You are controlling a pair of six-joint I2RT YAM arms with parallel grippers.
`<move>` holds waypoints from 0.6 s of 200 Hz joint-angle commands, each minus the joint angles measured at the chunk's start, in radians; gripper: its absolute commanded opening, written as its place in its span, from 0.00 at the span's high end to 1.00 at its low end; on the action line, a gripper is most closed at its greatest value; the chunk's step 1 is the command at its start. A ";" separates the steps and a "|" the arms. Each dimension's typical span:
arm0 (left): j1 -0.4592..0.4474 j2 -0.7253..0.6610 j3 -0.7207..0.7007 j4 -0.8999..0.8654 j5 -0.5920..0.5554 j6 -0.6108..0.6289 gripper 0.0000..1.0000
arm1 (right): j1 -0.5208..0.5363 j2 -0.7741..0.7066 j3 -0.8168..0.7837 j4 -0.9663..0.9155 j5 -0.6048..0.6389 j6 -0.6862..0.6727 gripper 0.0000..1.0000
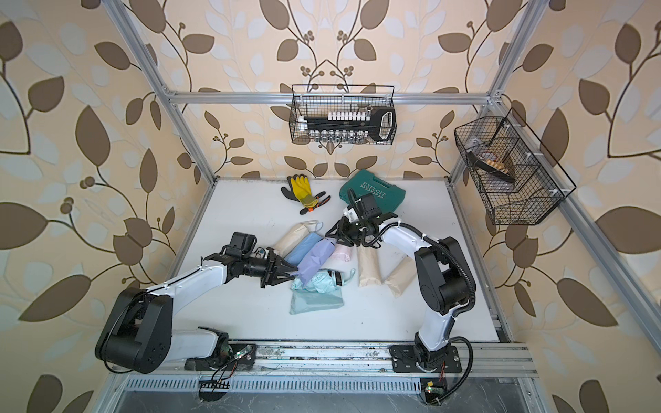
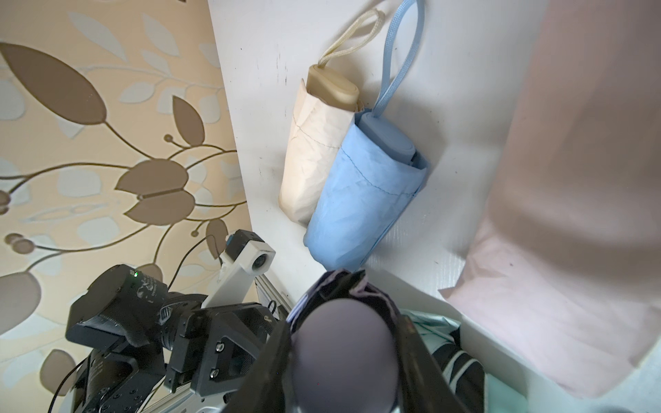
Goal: Take umbrellas out of sleeves
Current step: Take out the umbrella from the umbrella sleeve.
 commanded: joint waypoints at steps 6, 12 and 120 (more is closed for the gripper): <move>0.003 0.017 0.041 0.013 0.011 0.010 1.00 | 0.005 -0.027 -0.015 0.028 -0.011 0.016 0.83; 0.003 0.018 0.044 -0.002 0.006 0.020 1.00 | 0.006 -0.027 -0.015 0.028 -0.010 0.015 0.83; 0.086 -0.023 0.066 -0.280 -0.058 0.228 1.00 | -0.053 -0.034 -0.029 0.039 -0.015 0.022 0.82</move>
